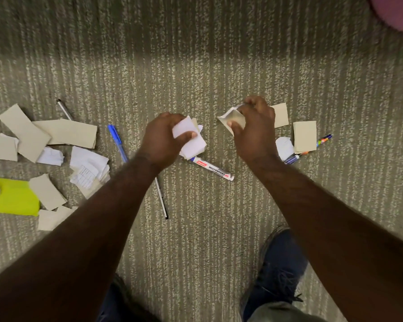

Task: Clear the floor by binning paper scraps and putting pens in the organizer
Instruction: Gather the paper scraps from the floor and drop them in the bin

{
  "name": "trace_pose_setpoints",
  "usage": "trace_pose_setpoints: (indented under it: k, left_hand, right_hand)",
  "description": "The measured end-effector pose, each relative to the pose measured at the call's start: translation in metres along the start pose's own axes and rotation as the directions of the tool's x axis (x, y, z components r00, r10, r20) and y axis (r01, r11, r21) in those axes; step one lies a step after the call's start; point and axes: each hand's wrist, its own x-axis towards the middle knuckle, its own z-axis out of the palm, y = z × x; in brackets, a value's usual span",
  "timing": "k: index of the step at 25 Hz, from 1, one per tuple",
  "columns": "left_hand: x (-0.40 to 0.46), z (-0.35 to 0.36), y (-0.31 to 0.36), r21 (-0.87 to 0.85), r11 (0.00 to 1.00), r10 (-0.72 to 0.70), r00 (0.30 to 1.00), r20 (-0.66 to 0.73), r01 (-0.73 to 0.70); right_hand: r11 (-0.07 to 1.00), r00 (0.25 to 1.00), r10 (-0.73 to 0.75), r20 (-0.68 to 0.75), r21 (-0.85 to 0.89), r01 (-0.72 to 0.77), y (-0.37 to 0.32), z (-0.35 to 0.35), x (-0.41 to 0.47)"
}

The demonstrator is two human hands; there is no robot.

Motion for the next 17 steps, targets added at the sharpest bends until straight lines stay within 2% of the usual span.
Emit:
trace_pose_setpoints:
  k: [2,4,6,9,13,15,17]
  left_hand:
    - [0.004,0.008,0.003,0.094,0.995,-0.014,0.998,-0.067,0.021]
    - [0.001,0.015,0.011,0.131,0.991,-0.024,0.993,-0.116,0.039]
    - [-0.003,0.025,0.022,0.108,0.992,-0.048,0.988,-0.147,0.064]
    - [-0.004,0.034,0.035,0.039,0.990,-0.123,0.975,-0.186,0.133]
    - [0.000,0.033,0.041,-0.016,0.986,-0.163,0.971,-0.174,0.163]
    - [0.002,0.031,0.041,0.014,0.987,-0.157,0.977,-0.147,0.160]
    - [0.006,0.026,0.040,0.051,0.986,-0.153,0.979,-0.135,0.161]
  right_hand:
    - [0.999,0.999,-0.041,0.025,0.015,0.041,-0.002,-0.002,0.004]
    - [0.989,0.999,-0.051,0.005,0.136,0.049,-0.006,-0.008,0.000]
    - [0.951,1.000,0.024,-0.007,0.307,-0.021,-0.013,-0.015,-0.014]
    - [0.886,0.988,0.153,-0.004,0.443,-0.135,-0.013,-0.020,-0.046]
    - [0.863,0.937,0.320,-0.139,0.451,-0.228,0.012,-0.012,-0.074]
    - [0.836,0.910,0.386,-0.148,0.473,-0.278,0.021,-0.010,-0.074]
    - [0.845,0.911,0.386,-0.145,0.452,-0.286,0.023,-0.010,-0.068]
